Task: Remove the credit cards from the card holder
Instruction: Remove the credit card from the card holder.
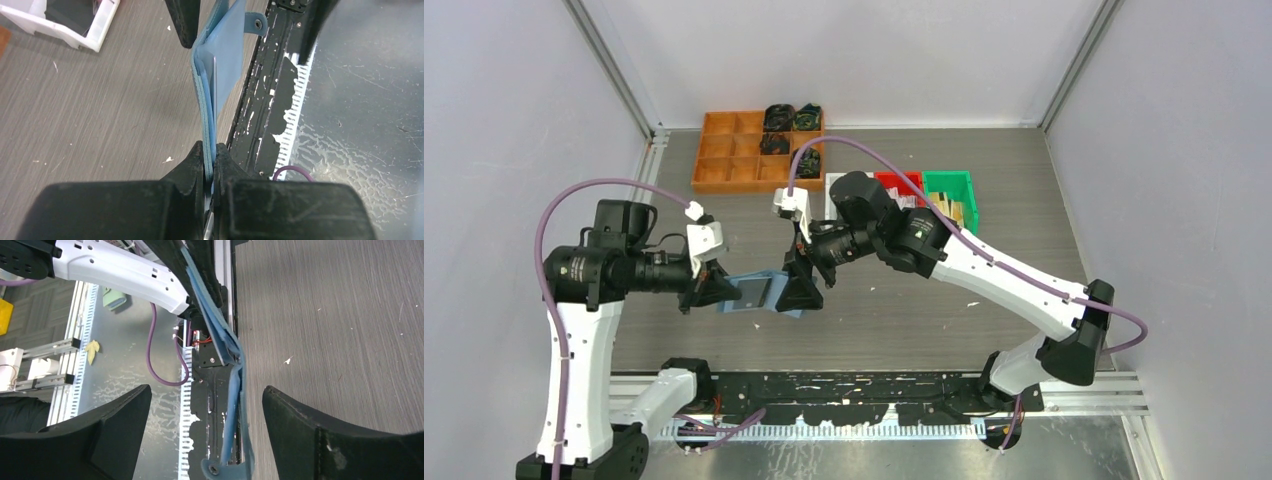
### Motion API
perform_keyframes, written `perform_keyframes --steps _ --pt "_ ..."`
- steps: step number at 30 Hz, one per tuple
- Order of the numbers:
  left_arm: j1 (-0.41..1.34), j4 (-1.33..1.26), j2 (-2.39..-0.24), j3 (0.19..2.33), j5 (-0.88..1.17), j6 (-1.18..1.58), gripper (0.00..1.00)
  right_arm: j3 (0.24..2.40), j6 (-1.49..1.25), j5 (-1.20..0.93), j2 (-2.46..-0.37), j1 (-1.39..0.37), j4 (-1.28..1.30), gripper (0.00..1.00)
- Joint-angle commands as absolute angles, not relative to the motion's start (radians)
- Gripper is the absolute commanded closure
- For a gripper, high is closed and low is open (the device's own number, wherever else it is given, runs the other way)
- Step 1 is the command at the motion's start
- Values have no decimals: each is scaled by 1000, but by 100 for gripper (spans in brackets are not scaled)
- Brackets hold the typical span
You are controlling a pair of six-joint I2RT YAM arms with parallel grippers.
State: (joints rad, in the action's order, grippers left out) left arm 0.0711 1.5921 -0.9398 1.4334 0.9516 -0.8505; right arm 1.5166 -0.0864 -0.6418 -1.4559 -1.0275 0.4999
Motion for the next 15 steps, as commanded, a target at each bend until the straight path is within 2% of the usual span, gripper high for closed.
perform_keyframes --steps 1,7,8,9,11,12,14,15 --pt "78 1685 -929 1483 1044 -876 100 1549 -45 -672 -1460 -1028 501 20" --pt "83 1695 -934 1517 1090 -843 100 1527 -81 -734 -1440 -1029 426 58" --pt "84 1689 -936 1514 1095 -830 100 1516 -96 -748 -1433 -1028 399 67" --pt "83 1677 -938 1508 1101 -809 100 1506 -112 -759 -1422 -1028 375 80" --pt "84 1640 -936 1488 1123 -742 99 1485 -138 -773 -1400 -1028 334 95" --pt "83 1606 -932 1474 1138 -697 90 1477 -150 -781 -1387 -1029 320 99" --pt "83 1468 -909 1430 1159 -547 66 1454 -180 -791 -1364 -1027 286 99" --pt "83 1415 -892 1402 1165 -455 61 1442 -190 -790 -1353 -1026 272 99"
